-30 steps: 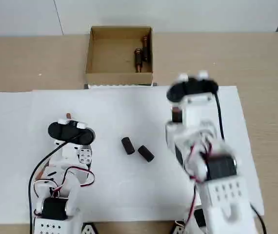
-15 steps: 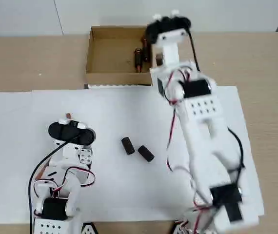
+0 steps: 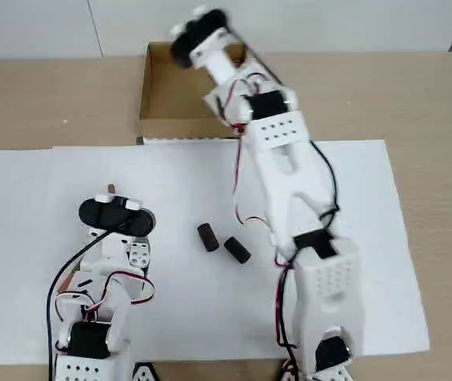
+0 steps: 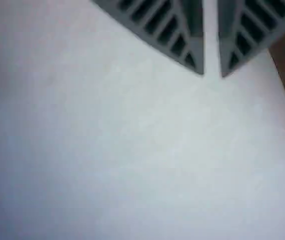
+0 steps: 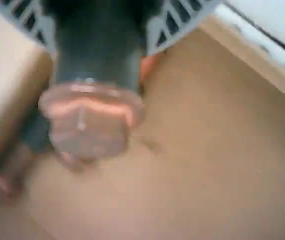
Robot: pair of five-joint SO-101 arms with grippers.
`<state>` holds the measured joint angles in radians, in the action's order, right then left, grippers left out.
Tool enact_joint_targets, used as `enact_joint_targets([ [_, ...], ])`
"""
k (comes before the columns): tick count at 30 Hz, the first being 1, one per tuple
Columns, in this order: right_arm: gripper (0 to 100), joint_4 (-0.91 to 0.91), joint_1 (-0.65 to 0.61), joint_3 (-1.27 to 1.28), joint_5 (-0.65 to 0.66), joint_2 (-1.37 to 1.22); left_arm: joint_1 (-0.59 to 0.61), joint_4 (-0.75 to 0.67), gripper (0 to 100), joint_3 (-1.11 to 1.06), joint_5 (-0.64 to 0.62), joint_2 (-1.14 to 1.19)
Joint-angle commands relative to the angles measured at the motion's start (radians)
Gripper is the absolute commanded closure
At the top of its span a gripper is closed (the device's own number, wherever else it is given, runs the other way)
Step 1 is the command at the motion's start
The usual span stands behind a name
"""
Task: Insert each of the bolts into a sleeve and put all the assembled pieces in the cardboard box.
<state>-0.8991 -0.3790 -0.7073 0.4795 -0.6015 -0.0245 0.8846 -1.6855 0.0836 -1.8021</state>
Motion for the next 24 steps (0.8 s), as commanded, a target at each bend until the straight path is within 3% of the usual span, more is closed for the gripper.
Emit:
enact_joint_targets([
  [1,99.5,0.065,-0.025,-0.167,0.107,-0.062,0.003,0.003,99,0.004,0.006,-0.008],
  [8,99.0,0.159,-0.048,-0.301,0.253,-0.242,0.003,0.003,99,0.004,0.005,-0.008],
  [12,96.6,0.151,-0.053,-0.373,0.272,-0.311,0.003,0.005,99,0.004,0.005,-0.008],
  [17,83.1,0.148,-0.053,-0.388,0.278,-0.334,0.003,0.005,99,0.004,0.005,-0.008],
  [24,83.1,0.104,-0.051,-0.394,0.275,-0.331,0.003,0.005,99,0.004,0.005,-0.008],
])
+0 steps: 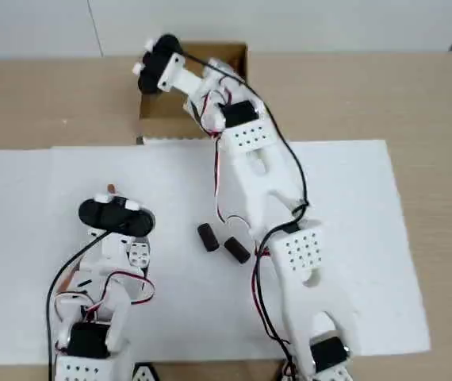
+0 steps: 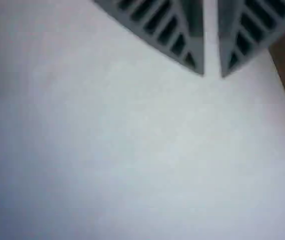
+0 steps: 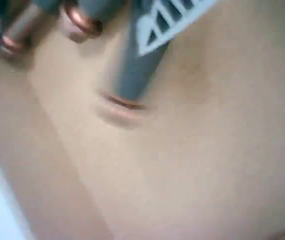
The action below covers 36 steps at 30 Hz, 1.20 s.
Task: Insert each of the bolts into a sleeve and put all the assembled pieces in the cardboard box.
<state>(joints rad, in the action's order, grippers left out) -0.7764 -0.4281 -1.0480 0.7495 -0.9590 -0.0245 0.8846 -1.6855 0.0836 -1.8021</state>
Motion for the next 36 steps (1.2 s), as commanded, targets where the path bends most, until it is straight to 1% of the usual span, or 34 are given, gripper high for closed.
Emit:
enact_joint_targets([
  [1,83.8,-0.031,-0.001,-0.068,0.003,0.027,0.003,0.005,99,0.004,0.005,-0.008],
  [4,89.6,-0.102,-0.001,-0.164,0.003,0.022,0.006,0.006,99,0.004,0.005,-0.008],
  [8,99.5,-0.252,-0.002,-0.276,0.003,0.022,0.055,0.008,99,0.004,0.003,-0.008],
  [16,99.5,-0.598,-0.004,-0.532,-0.006,0.024,0.097,0.008,99,0.004,0.003,-0.008],
  [19,99.5,-0.717,-0.004,-0.632,-0.069,0.024,0.095,0.008,99,0.004,0.003,-0.008],
  [23,99.5,-0.843,-0.002,-0.635,-0.124,0.074,0.094,0.008,99,0.004,0.003,-0.008],
  [28,99.5,-0.903,-0.007,-0.628,-0.227,0.163,0.094,0.008,99,0.004,0.003,-0.008],
  [36,99.5,-0.924,-0.005,-0.626,-0.269,0.280,0.092,0.008,99,0.004,0.005,-0.008],
])
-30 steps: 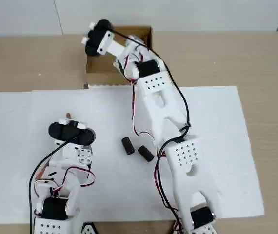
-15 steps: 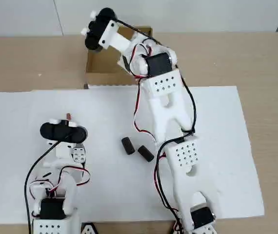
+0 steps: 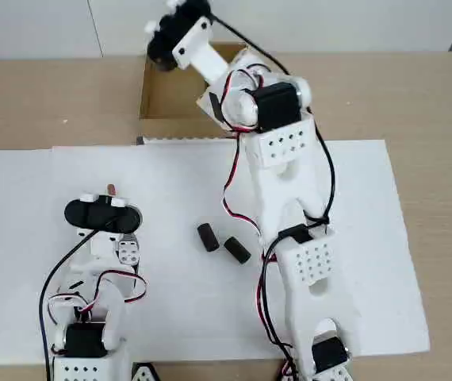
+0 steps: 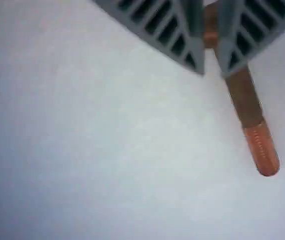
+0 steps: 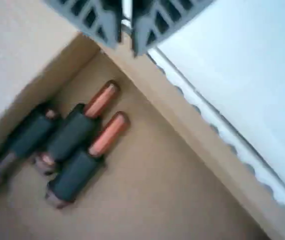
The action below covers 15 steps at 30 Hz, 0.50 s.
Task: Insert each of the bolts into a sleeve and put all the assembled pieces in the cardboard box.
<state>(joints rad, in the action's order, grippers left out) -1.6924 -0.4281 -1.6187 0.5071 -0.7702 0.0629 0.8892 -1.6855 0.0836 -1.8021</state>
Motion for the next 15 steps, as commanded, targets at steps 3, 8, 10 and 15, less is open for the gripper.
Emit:
enact_joint_targets([
  [3,99.5,-0.016,-0.005,-0.055,-0.064,0.120,0.005,0.003,99,0.004,0.005,-0.008],
  [8,99.5,-0.019,-0.002,0.038,-0.080,0.197,0.005,0.003,99,0.004,0.005,-0.008],
  [10,99.5,-0.019,-0.004,0.120,-0.081,0.259,0.005,0.003,99,0.004,0.005,-0.008],
  [15,99.5,-0.016,-0.005,0.414,-0.192,0.443,0.005,0.003,99,0.004,0.005,-0.008],
])
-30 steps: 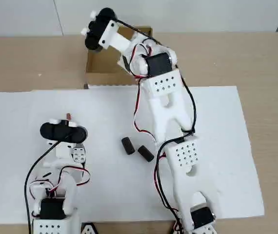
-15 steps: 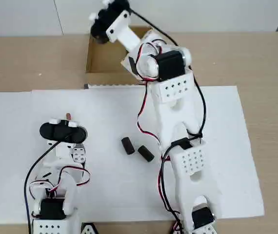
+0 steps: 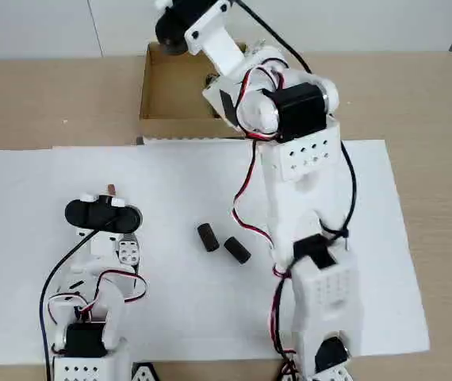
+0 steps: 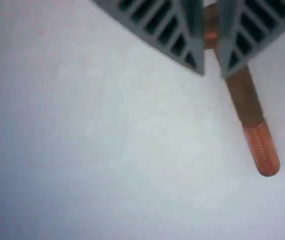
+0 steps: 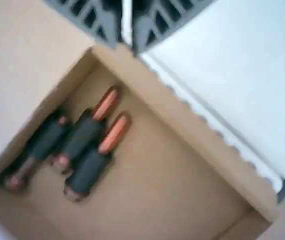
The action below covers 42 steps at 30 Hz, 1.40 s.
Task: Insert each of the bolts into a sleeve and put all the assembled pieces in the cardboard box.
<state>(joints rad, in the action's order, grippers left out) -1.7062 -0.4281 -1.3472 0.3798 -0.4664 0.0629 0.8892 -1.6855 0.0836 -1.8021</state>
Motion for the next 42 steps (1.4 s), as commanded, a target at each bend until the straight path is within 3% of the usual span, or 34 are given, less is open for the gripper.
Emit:
enact_joint_targets([
  [1,99.5,-0.002,-0.005,0.210,-0.087,0.182,0.005,0.003,99,0.004,0.005,-0.008],
  [11,99.5,0.004,-0.007,0.790,-0.244,0.501,0.003,0.003,99,0.004,0.006,-0.008],
  [25,99.5,0.007,-0.108,1.396,-0.252,0.725,0.002,0.003,99,0.004,0.008,-0.008],
  [30,99.5,0.059,-0.114,1.498,-0.242,0.727,0.002,0.003,99,0.004,0.008,-0.008],
  [36,99.5,0.151,-0.114,1.611,-0.095,0.727,0.002,0.003,99,0.004,0.008,-0.008],
  [42,98.0,0.266,-0.114,1.714,-0.091,0.727,0.002,0.003,99,0.004,0.008,-0.008],
])
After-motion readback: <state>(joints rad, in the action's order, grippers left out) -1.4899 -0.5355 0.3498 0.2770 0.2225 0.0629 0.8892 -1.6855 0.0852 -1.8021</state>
